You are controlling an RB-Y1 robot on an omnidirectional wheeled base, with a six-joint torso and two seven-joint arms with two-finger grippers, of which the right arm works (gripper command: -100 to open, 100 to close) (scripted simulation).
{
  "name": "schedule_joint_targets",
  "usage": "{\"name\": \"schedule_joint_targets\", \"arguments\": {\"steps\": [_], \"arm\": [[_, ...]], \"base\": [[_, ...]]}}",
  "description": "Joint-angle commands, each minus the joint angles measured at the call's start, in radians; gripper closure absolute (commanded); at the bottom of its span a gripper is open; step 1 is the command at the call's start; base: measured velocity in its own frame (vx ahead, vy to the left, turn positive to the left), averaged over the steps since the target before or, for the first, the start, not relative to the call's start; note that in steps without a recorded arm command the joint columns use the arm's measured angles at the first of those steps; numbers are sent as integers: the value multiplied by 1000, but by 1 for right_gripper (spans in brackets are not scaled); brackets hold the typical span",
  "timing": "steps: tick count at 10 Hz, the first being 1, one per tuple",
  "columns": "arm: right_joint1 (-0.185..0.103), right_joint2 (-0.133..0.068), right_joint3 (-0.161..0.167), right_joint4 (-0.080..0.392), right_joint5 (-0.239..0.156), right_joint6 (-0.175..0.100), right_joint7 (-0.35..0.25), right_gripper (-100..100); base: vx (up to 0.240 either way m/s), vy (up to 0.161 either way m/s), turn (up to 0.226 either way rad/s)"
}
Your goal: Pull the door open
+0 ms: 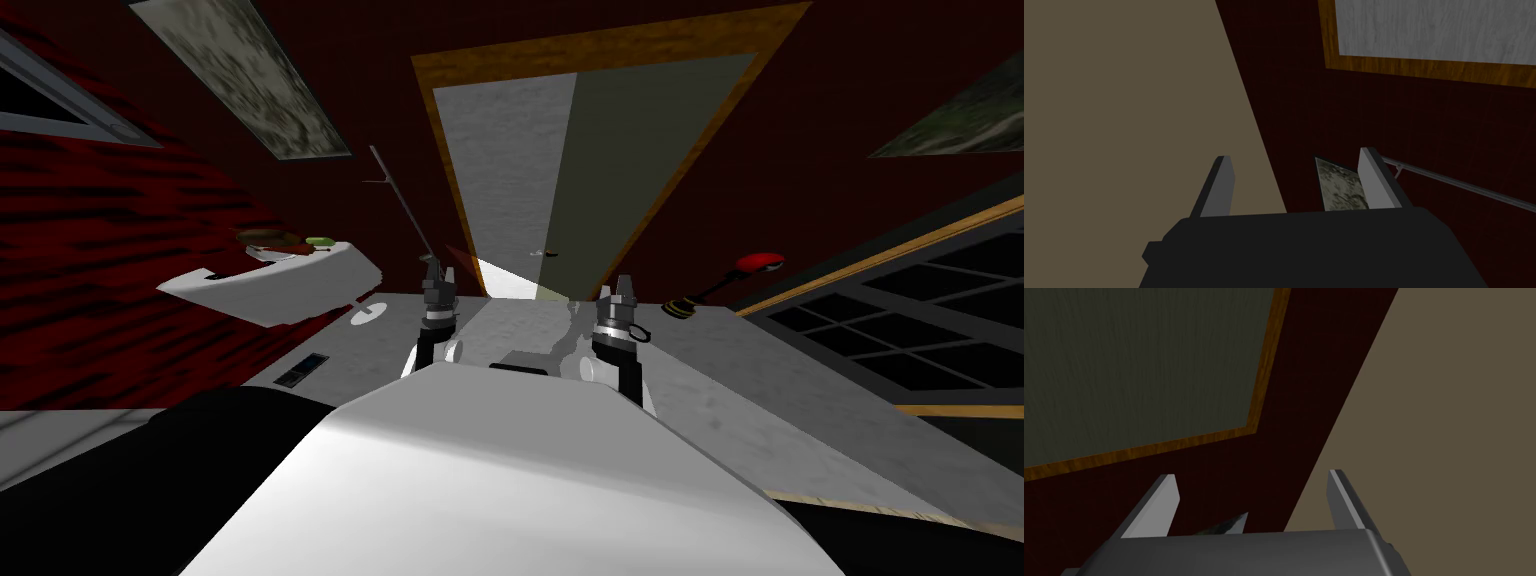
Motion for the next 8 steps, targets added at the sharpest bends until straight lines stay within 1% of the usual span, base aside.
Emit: {"name": "schedule_joint_targets", "arguments": {"steps": [1,3,5,6,7,8], "arm": [[-6,-18,-1,35,-4,-13,-9,-100],[-11,-29,-2,59,-6,-21,-15,-100],[-18,-46,-3,100,-10,-36,-25,-100],[-20,-50,-4,112,-11,-41,-28,-100],[-24,-59,-5,135,-14,-49,-34,-100],[-27,-64,-5,150,-15,-54,-37,-100]], "base": [[104,-3,40],[179,-9,27],[160,-8,32],[144,-9,25],[147,-7,34],[133,0,26]]}}
